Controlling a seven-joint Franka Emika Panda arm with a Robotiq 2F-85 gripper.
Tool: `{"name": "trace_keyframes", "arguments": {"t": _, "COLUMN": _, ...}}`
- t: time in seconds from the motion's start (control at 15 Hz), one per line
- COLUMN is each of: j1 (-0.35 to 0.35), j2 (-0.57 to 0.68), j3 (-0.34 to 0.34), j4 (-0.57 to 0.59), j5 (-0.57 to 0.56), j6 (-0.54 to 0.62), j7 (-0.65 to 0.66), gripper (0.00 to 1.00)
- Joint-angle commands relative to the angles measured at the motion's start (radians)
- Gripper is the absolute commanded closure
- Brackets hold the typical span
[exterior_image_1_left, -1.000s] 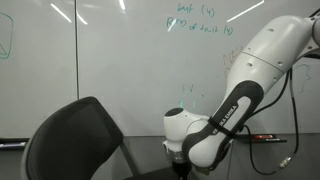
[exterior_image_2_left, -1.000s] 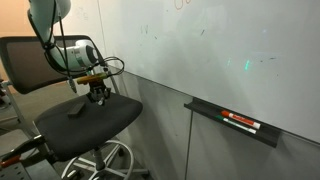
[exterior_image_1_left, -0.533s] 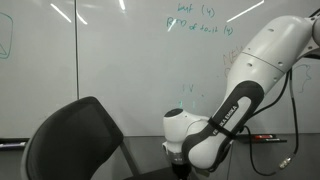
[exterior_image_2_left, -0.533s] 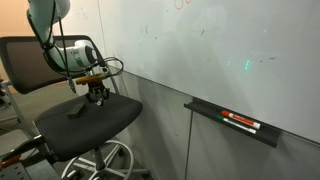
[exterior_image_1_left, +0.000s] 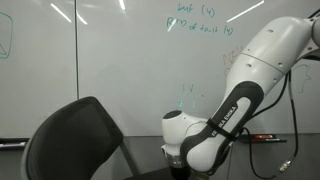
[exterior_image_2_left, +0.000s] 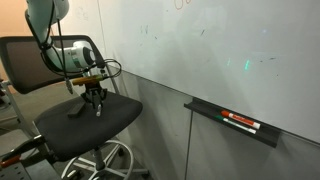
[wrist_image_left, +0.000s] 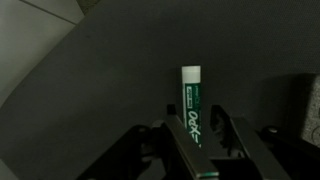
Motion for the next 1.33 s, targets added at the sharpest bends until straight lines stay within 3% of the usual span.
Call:
{"name": "trace_keyframes", "arguments": {"t": 0.0, "j1": 0.001, "j2": 0.001, "j3": 0.0, "j4": 0.004, "j5": 0.002, "j6": -0.003, "j7": -0.002, "gripper": 0.59}}
{"name": "trace_keyframes", "arguments": {"t": 0.47, "j1": 0.001, "j2": 0.001, "j3": 0.0, "j4": 0.004, "j5": 0.002, "j6": -0.005, "j7": -0.002, "gripper": 0.58}}
{"name": "trace_keyframes", "arguments": {"t": 0.53, "j1": 0.001, "j2": 0.001, "j3": 0.0, "j4": 0.004, "j5": 0.002, "j6": -0.005, "j7": -0.002, "gripper": 0.33}}
{"name": "trace_keyframes", "arguments": {"t": 0.6, "j1": 0.0, "j2": -0.002, "j3": 0.001, "j4": 0.002, "j5": 0.005, "j6": -0.005, "j7": -0.001, "gripper": 0.31}}
{"name": "trace_keyframes", "arguments": {"t": 0.87, "j1": 0.002, "j2": -0.032, "j3": 0.012, "j4": -0.01, "j5": 0.008, "j6": -0.02, "j7": -0.007, "gripper": 0.04}}
{"name": "trace_keyframes", "arguments": {"t": 1.27, "j1": -0.008, "j2": -0.116, "j3": 0.039, "j4": -0.065, "j5": 0.01, "j6": -0.081, "j7": -0.028, "gripper": 0.0}}
